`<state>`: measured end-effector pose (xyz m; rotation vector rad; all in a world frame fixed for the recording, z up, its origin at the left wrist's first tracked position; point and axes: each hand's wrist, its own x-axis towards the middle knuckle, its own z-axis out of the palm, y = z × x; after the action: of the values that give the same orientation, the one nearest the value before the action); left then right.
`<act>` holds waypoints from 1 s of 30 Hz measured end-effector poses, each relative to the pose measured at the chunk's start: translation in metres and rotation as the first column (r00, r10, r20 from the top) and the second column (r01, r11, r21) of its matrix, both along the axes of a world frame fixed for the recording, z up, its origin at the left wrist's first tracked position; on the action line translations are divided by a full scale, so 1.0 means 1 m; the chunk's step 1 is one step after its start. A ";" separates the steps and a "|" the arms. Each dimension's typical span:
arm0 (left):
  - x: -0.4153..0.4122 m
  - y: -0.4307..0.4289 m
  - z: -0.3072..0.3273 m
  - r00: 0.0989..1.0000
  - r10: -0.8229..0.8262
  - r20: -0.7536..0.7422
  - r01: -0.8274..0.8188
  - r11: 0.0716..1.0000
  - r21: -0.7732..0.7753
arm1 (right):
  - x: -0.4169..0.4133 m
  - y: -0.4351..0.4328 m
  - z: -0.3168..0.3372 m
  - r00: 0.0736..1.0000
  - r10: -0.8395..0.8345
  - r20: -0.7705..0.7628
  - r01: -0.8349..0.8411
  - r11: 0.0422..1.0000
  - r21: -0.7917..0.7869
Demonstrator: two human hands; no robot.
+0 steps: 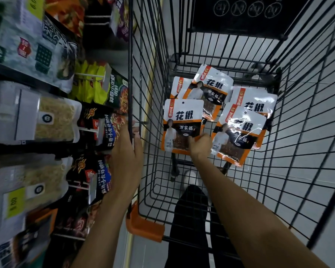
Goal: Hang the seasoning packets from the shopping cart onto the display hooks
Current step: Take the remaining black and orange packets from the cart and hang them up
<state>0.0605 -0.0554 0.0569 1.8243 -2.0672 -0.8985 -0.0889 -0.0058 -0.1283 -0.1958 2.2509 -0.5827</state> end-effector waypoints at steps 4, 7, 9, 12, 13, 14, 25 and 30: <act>0.000 0.000 0.000 0.999 -0.009 -0.040 0.008 1.000 -0.010 | 0.000 -0.003 0.008 0.969 -0.079 0.236 0.114 0.984 -0.139; 0.003 -0.002 0.002 0.999 -0.028 -0.028 0.028 1.000 0.002 | -0.010 0.005 0.027 0.978 -0.032 0.206 0.074 0.976 -0.202; 0.005 -0.003 0.008 0.999 -0.041 0.002 0.041 0.999 -0.012 | -0.026 0.018 0.048 0.992 -0.007 0.123 0.037 0.967 -0.250; -0.002 -0.003 0.028 0.999 -0.001 0.050 0.011 0.979 -0.202 | -0.055 0.042 0.088 0.983 -0.045 0.180 0.106 0.933 -0.345; -0.011 -0.001 0.036 0.998 -0.014 0.056 0.030 0.957 -0.287 | -0.064 0.052 0.102 0.973 -0.062 0.223 0.144 0.917 -0.373; -0.021 0.002 0.040 0.997 -0.049 0.061 0.067 0.932 -0.356 | -0.072 0.061 0.117 0.959 -0.082 0.271 0.191 0.893 -0.408; -0.100 0.021 -0.009 0.805 0.394 -0.443 0.076 0.673 0.736 | -0.093 0.100 0.153 0.730 0.061 0.681 0.338 0.834 -0.437; -0.092 0.021 -0.045 0.793 0.490 -0.361 0.001 0.593 0.805 | -0.094 0.103 0.096 0.883 -0.081 0.462 0.257 0.908 -0.330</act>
<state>-0.0312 -0.0344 0.0118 1.7720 -1.0204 -2.1626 -0.1830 0.0973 -0.0322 -0.0464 1.7059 -1.0548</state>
